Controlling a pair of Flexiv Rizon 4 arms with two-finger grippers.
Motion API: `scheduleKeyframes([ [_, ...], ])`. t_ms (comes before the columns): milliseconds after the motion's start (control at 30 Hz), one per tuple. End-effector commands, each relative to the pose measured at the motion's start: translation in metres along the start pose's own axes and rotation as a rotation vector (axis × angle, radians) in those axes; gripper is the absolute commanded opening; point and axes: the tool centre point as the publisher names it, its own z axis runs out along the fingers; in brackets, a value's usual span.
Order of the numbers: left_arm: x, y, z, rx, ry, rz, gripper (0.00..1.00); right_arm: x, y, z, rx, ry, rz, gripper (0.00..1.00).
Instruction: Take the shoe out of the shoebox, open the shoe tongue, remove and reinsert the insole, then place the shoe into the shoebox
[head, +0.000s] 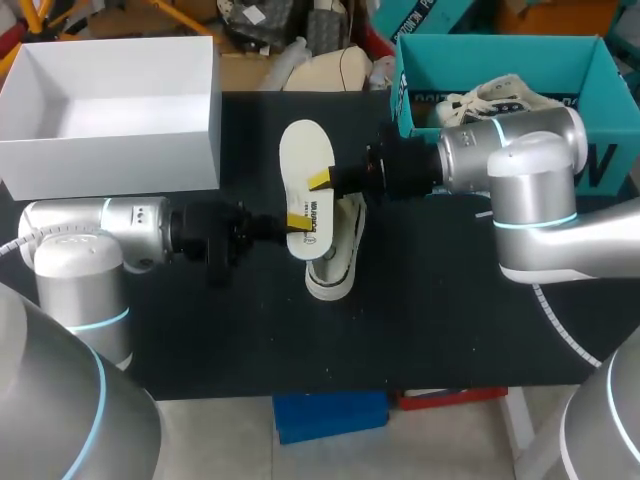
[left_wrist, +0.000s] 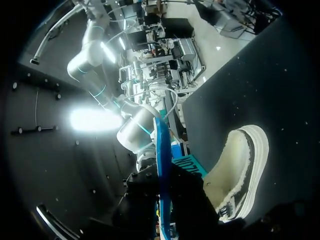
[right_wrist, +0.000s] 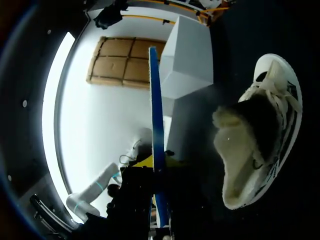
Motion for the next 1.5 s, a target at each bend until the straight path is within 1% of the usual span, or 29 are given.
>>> scheduleKeyframes([
  [33,-0.004,-0.001,0.001,0.001,0.006,0.018,1.00,0.000,-0.001,0.002,0.000,-0.002,0.001,0.00],
  [100,-0.013,-0.001,-0.004,-0.015,0.023,0.041,1.00,0.000,-0.001,0.002,0.000,-0.002,0.001,0.00],
  [133,-0.017,-0.001,-0.006,-0.020,0.071,0.051,1.00,0.000,-0.001,0.002,0.000,-0.002,0.001,0.00],
  [167,-0.019,-0.001,-0.009,-0.019,0.162,0.066,1.00,0.000,-0.001,0.002,0.000,-0.002,0.001,0.00],
  [233,-0.025,0.001,-0.018,-0.010,0.217,0.059,1.00,0.000,-0.001,0.002,0.000,-0.002,0.001,0.00],
  [267,-0.028,0.003,-0.023,-0.016,0.288,0.067,1.00,0.000,-0.001,0.002,0.000,-0.002,0.001,0.00],
  [367,-0.038,0.003,-0.039,0.004,0.388,0.098,1.00,0.000,-0.001,0.002,0.000,-0.002,0.001,0.00],
  [433,-0.042,0.002,-0.048,-0.001,0.488,0.110,1.00,0.000,-0.001,0.002,0.000,-0.002,0.001,0.00],
  [467,-0.044,0.003,-0.051,-0.012,0.517,0.105,1.00,0.000,-0.001,0.002,0.000,-0.002,0.001,0.00],
  [533,-0.048,0.003,-0.055,-0.036,0.619,0.109,1.00,0.000,-0.001,0.002,0.000,-0.002,0.001,0.00],
  [567,-0.051,0.003,-0.055,-0.046,0.640,0.090,1.00,0.000,-0.001,0.002,0.000,-0.002,0.001,0.00],
  [600,-0.053,0.003,-0.056,-0.069,0.694,0.078,1.00,0.000,-0.001,0.002,0.000,-0.002,0.001,0.00],
  [633,-0.055,0.003,-0.056,-0.092,0.725,0.069,1.00,0.000,-0.001,0.002,0.000,-0.002,0.001,0.00],
  [667,-0.057,0.003,-0.055,-0.096,0.742,0.051,1.00,0.000,-0.001,0.002,0.000,-0.002,0.001,0.00],
  [733,-0.061,0.002,-0.052,-0.105,0.730,0.012,1.00,0.000,-0.001,0.002,0.000,-0.002,0.001,0.00],
  [1100,-0.061,0.002,-0.052,-0.105,0.730,0.012,1.00,0.000,-0.001,0.002,0.000,-0.002,0.001,0.00],
  [1133,-0.055,0.005,-0.051,-0.084,0.733,-0.033,1.00,0.000,-0.001,0.002,0.000,-0.002,0.001,0.00],
  [1167,-0.051,0.009,-0.050,-0.102,0.750,-0.044,1.00,0.000,-0.001,0.002,0.000,-0.002,0.001,0.00],
  [1233,-0.048,0.015,-0.045,-0.089,0.767,-0.093,1.00,0.000,-0.001,0.002,0.000,-0.002,0.001,0.00],
  [1367,-0.057,0.025,-0.033,-0.079,0.777,-0.101,1.00,0.000,-0.001,0.002,0.000,-0.002,0.001,0.00],
  [1500,-0.065,0.035,-0.028,-0.073,0.807,-0.105,1.00,0.000,-0.001,0.002,0.000,-0.002,0.001,0.00],
])
